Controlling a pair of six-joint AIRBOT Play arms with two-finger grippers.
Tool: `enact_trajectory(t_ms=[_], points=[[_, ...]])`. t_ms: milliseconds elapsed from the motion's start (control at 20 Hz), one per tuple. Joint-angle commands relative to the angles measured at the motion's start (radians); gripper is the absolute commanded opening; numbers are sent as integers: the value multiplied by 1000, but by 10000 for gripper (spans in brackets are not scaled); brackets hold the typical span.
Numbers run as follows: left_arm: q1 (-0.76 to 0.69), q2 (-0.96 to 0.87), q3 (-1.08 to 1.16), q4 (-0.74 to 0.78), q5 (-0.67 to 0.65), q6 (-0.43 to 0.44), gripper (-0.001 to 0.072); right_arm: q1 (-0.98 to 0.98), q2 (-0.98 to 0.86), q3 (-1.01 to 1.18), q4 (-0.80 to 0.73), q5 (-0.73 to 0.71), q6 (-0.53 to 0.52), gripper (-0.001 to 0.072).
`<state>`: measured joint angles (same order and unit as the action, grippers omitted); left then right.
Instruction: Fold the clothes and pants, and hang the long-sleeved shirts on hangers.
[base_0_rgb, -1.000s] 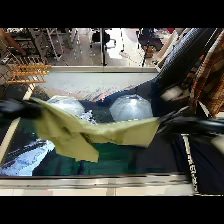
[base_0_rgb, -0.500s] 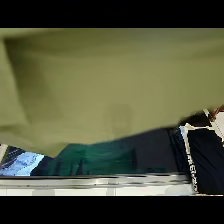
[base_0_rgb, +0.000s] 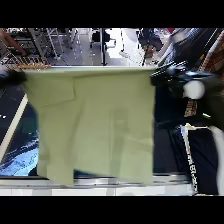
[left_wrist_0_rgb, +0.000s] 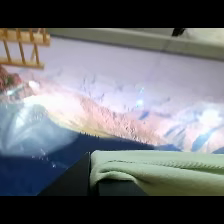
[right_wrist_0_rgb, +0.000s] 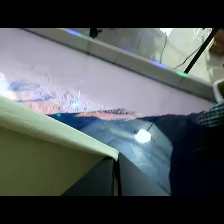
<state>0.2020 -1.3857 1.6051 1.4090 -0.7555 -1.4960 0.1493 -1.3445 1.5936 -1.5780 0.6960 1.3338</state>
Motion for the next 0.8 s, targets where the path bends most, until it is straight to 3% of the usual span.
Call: enact_trajectory(t_ms=[0,50,100,150,200,350,400,500,650,700,750], points=[[-3,-276,41,-6,97,12,6,-63,-325,6,62,-255,-10,17],[-3,-328,73,-24,97,12,8,-63,-381,6,63,-329,-9,20],[-2,-360,96,-34,97,12,150,-62,-422,6,76,-381,-6,193],[2,-374,105,-20,96,13,529,-63,-438,6,93,-380,-4,447],[15,-371,105,-6,62,12,705,-72,-435,6,107,-312,25,521],[109,-337,105,39,-308,12,696,-156,-396,5,226,107,73,521],[152,-336,102,42,-459,12,697,-200,-390,-10,318,275,13,516],[249,-331,42,-1,-684,16,692,-284,-377,-89,526,534,-127,437],[378,-232,-220,-149,-745,98,693,-344,-344,-277,677,683,-235,439],[410,-189,-311,-186,-739,138,693,-348,-344,-321,689,691,-248,516],[438,-150,-396,-214,-733,182,692,-341,-346,-354,705,686,-261,528]])
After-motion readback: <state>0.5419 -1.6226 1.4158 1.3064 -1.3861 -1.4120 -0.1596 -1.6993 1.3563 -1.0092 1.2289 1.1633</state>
